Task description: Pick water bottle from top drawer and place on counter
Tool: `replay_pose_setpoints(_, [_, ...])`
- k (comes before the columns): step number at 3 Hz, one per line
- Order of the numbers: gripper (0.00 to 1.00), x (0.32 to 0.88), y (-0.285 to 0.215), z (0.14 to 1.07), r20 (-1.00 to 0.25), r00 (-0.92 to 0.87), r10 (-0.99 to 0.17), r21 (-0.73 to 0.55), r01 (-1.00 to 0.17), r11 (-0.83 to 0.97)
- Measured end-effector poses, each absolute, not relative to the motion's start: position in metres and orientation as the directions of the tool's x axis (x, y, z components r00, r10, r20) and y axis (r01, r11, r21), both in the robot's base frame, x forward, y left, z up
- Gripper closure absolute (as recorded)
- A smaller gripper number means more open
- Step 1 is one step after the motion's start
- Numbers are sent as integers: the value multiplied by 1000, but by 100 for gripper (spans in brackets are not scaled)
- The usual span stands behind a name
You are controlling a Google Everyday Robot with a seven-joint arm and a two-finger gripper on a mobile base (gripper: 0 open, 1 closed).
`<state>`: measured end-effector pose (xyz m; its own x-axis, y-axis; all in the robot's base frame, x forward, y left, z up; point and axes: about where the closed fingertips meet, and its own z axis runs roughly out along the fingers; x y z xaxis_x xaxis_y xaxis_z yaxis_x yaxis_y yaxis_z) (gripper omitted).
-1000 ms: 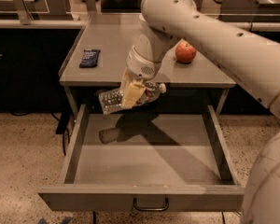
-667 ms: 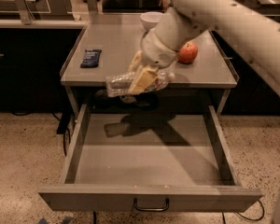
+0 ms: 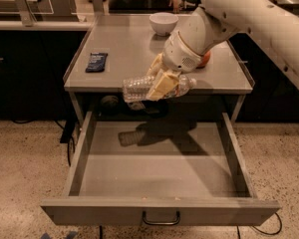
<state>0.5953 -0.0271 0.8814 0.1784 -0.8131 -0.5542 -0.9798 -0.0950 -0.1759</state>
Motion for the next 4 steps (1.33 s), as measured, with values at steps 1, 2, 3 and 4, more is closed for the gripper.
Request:
replay_pose_setpoints(1, [100, 606, -21, 890, -550, 210, -808, -202, -973, -115])
replay_pose_setpoints(2, [100, 637, -13, 890, -513, 280, -812, -219, -957, -191])
replay_pose_setpoints(3, [100, 692, 2, 869, -489, 318, -812, -189, -948, -257])
replay_pose_setpoints(4, [100, 698, 6, 866, -496, 320, -807, -199, -947, -253])
